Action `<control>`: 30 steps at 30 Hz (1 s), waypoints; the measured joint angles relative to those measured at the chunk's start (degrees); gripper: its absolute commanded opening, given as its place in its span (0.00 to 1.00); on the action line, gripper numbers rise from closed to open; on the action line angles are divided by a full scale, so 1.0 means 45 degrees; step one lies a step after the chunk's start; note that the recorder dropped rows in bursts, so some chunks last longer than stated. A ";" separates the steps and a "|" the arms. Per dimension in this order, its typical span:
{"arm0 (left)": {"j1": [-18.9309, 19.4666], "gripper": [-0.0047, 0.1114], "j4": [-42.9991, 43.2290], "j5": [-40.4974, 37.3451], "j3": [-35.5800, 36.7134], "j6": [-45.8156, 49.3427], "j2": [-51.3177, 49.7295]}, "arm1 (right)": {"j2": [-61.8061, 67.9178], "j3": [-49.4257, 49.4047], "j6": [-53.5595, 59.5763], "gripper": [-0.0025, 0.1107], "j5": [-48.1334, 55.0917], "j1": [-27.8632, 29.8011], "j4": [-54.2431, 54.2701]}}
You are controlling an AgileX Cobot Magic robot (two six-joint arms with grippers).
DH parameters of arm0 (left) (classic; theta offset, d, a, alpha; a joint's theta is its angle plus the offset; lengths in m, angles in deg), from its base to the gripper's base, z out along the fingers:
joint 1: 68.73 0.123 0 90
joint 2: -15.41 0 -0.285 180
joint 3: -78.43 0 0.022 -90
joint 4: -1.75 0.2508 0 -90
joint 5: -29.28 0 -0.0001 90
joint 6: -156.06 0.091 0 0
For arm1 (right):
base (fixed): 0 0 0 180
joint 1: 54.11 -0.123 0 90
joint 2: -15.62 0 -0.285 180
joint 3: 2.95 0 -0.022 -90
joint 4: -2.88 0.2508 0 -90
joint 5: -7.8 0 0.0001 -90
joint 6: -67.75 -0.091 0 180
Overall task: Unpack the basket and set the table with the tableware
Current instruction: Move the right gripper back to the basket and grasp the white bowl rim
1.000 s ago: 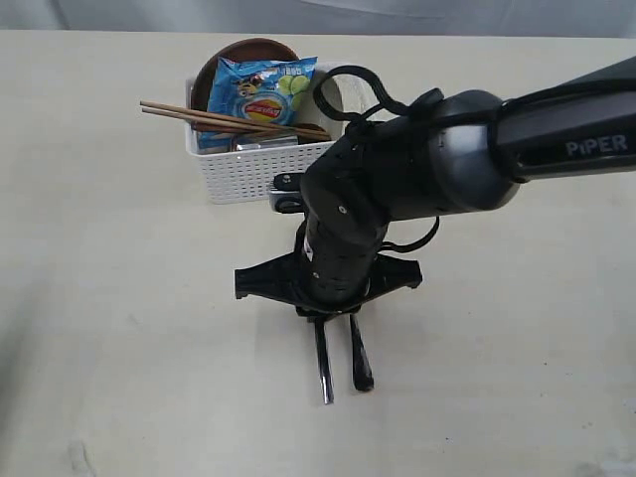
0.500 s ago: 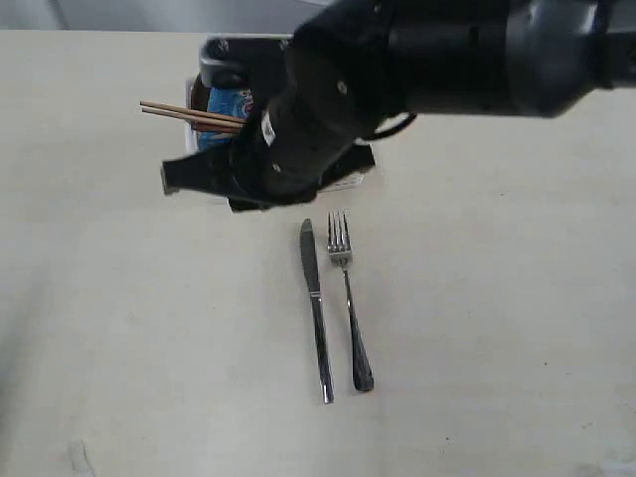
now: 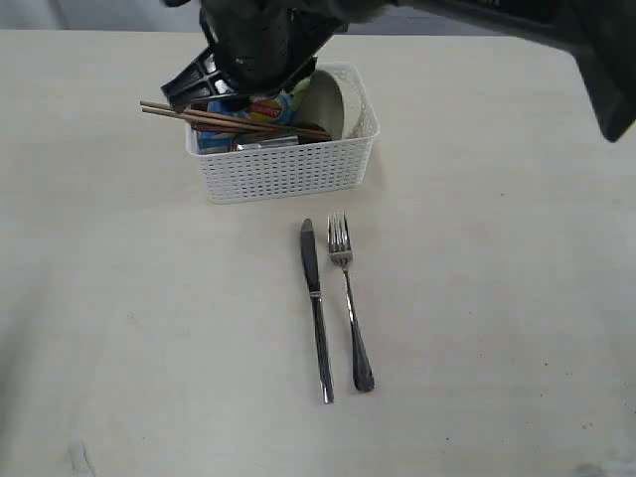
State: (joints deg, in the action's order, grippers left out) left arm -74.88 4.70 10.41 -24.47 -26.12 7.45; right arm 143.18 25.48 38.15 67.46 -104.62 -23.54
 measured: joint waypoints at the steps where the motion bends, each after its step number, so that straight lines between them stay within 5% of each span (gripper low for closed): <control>1: 0.0000 0.04 0.0000 0.0000 0.0000 0.0000 0.0000 | 0.0028 0.0213 -0.0056 0.43 0.0310 0.0226 0.0030; 9: 0.0000 0.04 0.0000 0.0000 0.0000 0.0000 0.0000 | 0.0050 0.0561 -0.0050 0.43 0.1965 0.1922 0.0145; 30: 0.0000 0.04 0.0000 0.0000 0.0000 0.0000 0.0000 | 0.1505 0.0561 -0.0174 0.47 0.0567 0.2068 -0.0470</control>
State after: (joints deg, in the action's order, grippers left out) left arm -74.88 4.70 10.41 -24.47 -26.12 7.45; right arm 149.95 28.01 37.37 70.02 -95.32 -25.65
